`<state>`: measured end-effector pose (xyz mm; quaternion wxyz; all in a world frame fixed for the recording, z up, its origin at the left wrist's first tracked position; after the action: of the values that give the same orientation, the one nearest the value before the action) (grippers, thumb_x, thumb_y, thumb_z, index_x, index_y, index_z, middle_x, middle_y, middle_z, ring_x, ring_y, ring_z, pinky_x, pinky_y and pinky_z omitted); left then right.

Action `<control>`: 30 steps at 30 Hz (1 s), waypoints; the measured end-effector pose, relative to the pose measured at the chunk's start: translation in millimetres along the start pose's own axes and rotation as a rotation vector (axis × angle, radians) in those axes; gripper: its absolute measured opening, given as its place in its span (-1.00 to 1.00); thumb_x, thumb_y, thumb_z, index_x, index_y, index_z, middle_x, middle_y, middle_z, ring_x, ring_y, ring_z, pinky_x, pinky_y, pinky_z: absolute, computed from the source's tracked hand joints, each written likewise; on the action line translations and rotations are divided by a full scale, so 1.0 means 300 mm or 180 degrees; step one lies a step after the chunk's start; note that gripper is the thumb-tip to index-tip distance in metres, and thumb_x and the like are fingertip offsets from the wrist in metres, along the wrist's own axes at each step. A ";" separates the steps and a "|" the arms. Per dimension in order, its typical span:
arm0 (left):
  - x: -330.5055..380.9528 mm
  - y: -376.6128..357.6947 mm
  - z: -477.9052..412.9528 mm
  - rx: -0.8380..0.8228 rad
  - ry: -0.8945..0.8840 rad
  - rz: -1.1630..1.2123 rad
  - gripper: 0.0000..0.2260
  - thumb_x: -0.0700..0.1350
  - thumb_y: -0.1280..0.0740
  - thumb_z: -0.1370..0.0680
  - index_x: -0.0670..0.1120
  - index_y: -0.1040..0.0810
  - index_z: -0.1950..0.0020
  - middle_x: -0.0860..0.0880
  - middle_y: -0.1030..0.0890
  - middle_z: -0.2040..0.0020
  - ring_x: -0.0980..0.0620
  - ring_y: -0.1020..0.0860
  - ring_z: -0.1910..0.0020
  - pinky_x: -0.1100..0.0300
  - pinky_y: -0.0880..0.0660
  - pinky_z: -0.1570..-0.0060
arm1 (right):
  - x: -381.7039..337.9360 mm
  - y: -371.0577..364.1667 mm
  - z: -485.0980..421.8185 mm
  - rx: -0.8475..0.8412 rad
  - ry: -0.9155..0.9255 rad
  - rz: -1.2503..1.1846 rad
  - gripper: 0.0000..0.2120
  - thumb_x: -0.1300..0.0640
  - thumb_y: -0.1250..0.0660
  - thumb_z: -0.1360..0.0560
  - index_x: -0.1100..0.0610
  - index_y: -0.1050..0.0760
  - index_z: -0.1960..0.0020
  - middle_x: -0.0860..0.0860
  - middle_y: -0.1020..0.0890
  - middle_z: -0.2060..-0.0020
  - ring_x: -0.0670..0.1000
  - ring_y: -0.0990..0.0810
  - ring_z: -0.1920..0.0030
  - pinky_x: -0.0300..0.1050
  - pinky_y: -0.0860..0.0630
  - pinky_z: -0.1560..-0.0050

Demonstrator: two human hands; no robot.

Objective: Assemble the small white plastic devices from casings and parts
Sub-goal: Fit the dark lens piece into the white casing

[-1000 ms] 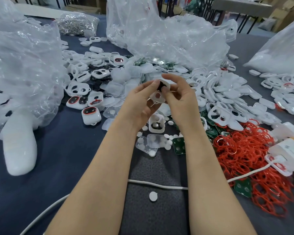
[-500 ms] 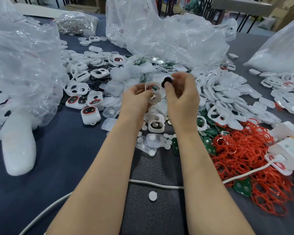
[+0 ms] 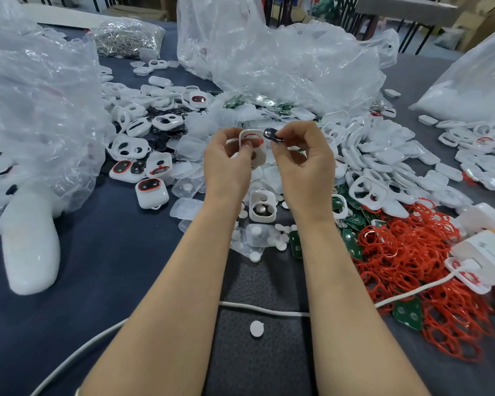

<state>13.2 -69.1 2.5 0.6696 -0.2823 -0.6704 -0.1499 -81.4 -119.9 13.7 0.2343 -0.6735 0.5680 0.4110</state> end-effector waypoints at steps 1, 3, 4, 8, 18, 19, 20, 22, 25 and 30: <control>0.002 0.000 0.001 -0.0002 0.0029 0.0066 -0.77 -0.31 -0.27 -0.56 0.02 -0.48 0.14 -0.09 -0.65 0.08 0.07 -0.58 0.15 0.23 -0.56 0.19 | 0.000 -0.001 0.001 0.0004 0.0030 0.0037 -0.83 0.35 -0.37 -0.46 0.10 -0.49 0.10 0.11 -0.59 0.12 -0.03 -0.56 0.11 -0.22 -0.53 0.05; 0.002 -0.003 0.002 -0.0026 0.0085 0.0178 -0.77 -0.31 -0.26 -0.57 0.02 -0.47 0.14 -0.02 -0.63 0.14 0.07 -0.58 0.13 0.19 -0.60 0.17 | 0.000 -0.003 0.002 0.0007 0.0061 0.0095 -0.85 0.36 -0.37 -0.46 0.14 -0.51 0.08 0.10 -0.59 0.12 -0.04 -0.56 0.12 -0.23 -0.53 0.04; 0.002 -0.003 0.002 -0.0038 0.0091 0.0193 -0.77 -0.31 -0.26 -0.57 0.02 -0.47 0.14 0.00 -0.62 0.16 0.07 -0.58 0.13 0.17 -0.62 0.16 | 0.000 -0.003 0.003 0.0003 0.0063 0.0109 -0.87 0.36 -0.37 -0.46 0.16 -0.52 0.08 0.10 -0.59 0.12 -0.05 -0.55 0.12 -0.23 -0.53 0.04; 0.001 -0.002 0.003 -0.0050 0.0089 0.0153 -0.79 -0.29 -0.26 -0.58 0.02 -0.46 0.12 -0.03 -0.61 0.11 0.09 -0.58 0.15 0.17 -0.63 0.16 | 0.001 -0.007 0.007 -0.0042 0.0069 0.0188 -0.90 0.34 -0.38 -0.46 0.19 -0.54 0.06 0.06 -0.61 0.13 -0.06 -0.57 0.13 -0.19 -0.55 0.02; -0.010 -0.004 -0.005 -0.0070 0.0239 0.0131 -0.92 -0.26 -0.32 -0.56 -0.13 -0.47 -0.03 -0.22 -0.62 -0.04 -0.11 -0.64 0.02 0.09 -0.63 0.16 | 0.009 0.003 0.009 0.0054 -0.0386 0.0036 -0.89 0.23 -0.31 -0.54 0.03 -0.50 0.06 -0.04 -0.60 0.33 -0.09 -0.62 0.37 -0.03 -0.61 0.19; -0.012 -0.004 -0.007 -0.0061 0.0238 0.0104 -0.91 -0.26 -0.32 -0.56 -0.13 -0.47 -0.03 -0.23 -0.63 -0.04 -0.11 -0.64 0.02 0.08 -0.63 0.15 | 0.008 0.003 0.009 0.0025 -0.0447 -0.0033 -0.88 0.24 -0.31 -0.54 0.03 -0.50 0.06 -0.03 -0.61 0.33 -0.10 -0.62 0.36 -0.03 -0.62 0.17; -0.014 -0.004 -0.009 -0.0049 0.0225 0.0057 -0.91 -0.26 -0.33 -0.56 -0.13 -0.48 -0.03 -0.22 -0.63 -0.02 -0.11 -0.64 0.03 0.08 -0.63 0.15 | 0.007 0.002 0.009 -0.0006 -0.0507 -0.0129 -0.89 0.26 -0.30 -0.54 0.05 -0.51 0.05 -0.01 -0.62 0.30 -0.08 -0.64 0.33 -0.02 -0.62 0.14; -0.018 -0.003 -0.013 -0.0016 0.0165 -0.0093 -0.89 -0.23 -0.35 -0.55 -0.14 -0.49 -0.06 -0.21 -0.63 -0.02 -0.10 -0.64 0.01 0.05 -0.64 0.11 | 0.005 -0.001 0.006 -0.0032 -0.0603 -0.0272 -0.93 0.25 -0.32 -0.53 0.11 -0.53 0.05 0.02 -0.63 0.23 -0.01 -0.66 0.22 0.05 -0.62 0.03; -0.016 -0.001 -0.013 0.0034 0.0025 -0.0307 -0.88 -0.20 -0.35 -0.55 -0.12 -0.49 -0.08 -0.18 -0.62 -0.04 -0.09 -0.62 -0.04 -0.03 -0.62 0.03 | 0.004 -0.004 0.005 0.0001 -0.0587 -0.0154 -0.96 0.26 -0.33 -0.52 0.15 -0.50 0.04 0.02 -0.61 0.20 0.08 -0.64 0.15 0.10 -0.58 0.00; -0.008 -0.003 -0.002 0.0061 -0.0213 -0.0480 -0.90 -0.20 -0.30 -0.57 -0.01 -0.46 -0.01 -0.12 -0.60 -0.07 -0.05 -0.59 -0.09 -0.04 -0.61 -0.01 | 0.007 -0.004 0.008 0.0142 -0.0592 -0.0007 -0.79 0.27 -0.32 -0.51 0.09 -0.42 -0.11 -0.03 -0.57 0.18 0.06 -0.63 0.14 0.02 -0.58 0.01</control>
<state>13.1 -70.5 0.2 0.6363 -0.2294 -0.7132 -0.1840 -81.0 -119.0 10.4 0.3014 -0.6277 0.5520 0.4587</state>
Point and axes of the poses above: each hand's wrist, its own z-axis away from the middle knuckle, its own y-axis out of the back of the hand, x = y × z, the point moved 2 cm from there along -z, towards the middle knuckle
